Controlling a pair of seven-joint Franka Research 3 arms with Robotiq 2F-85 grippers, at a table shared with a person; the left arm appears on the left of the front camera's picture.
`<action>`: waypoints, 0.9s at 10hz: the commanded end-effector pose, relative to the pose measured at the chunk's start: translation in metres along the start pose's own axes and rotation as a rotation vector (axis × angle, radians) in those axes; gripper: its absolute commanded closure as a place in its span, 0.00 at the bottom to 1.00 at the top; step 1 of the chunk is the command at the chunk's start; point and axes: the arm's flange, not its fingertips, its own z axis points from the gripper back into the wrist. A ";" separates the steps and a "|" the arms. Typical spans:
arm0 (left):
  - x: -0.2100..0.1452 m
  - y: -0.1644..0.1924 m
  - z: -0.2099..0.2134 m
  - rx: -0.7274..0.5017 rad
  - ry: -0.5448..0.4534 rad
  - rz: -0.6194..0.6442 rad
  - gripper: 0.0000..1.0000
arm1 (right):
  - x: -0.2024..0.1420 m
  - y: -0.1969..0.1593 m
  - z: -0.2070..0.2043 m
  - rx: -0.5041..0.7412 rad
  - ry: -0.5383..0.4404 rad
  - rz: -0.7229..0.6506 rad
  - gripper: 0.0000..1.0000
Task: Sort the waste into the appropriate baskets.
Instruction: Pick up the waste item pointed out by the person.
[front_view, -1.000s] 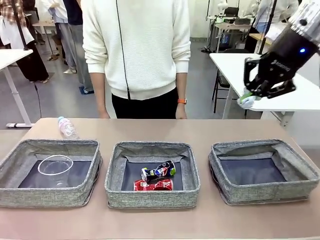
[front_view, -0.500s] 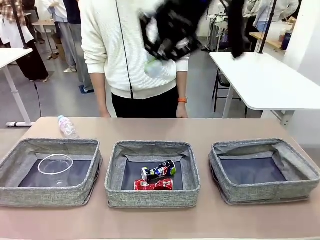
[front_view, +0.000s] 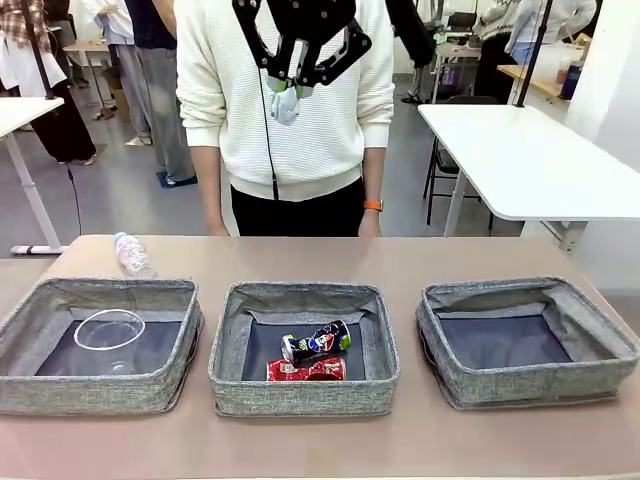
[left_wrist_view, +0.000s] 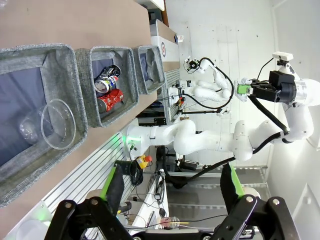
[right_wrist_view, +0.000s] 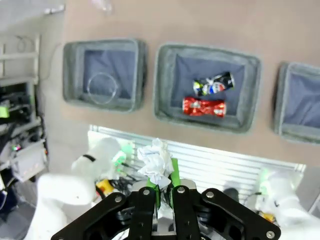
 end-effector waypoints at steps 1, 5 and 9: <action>-0.003 0.000 0.001 0.004 0.006 -0.008 0.00 | -0.006 0.004 0.001 0.038 -0.003 0.013 0.90; -0.003 0.000 0.001 0.004 0.006 -0.008 0.00 | -0.003 0.001 0.043 -0.064 0.061 0.027 0.90; -0.003 0.000 0.001 0.004 0.006 -0.008 0.00 | -0.007 -0.001 0.044 -0.053 0.021 0.033 0.90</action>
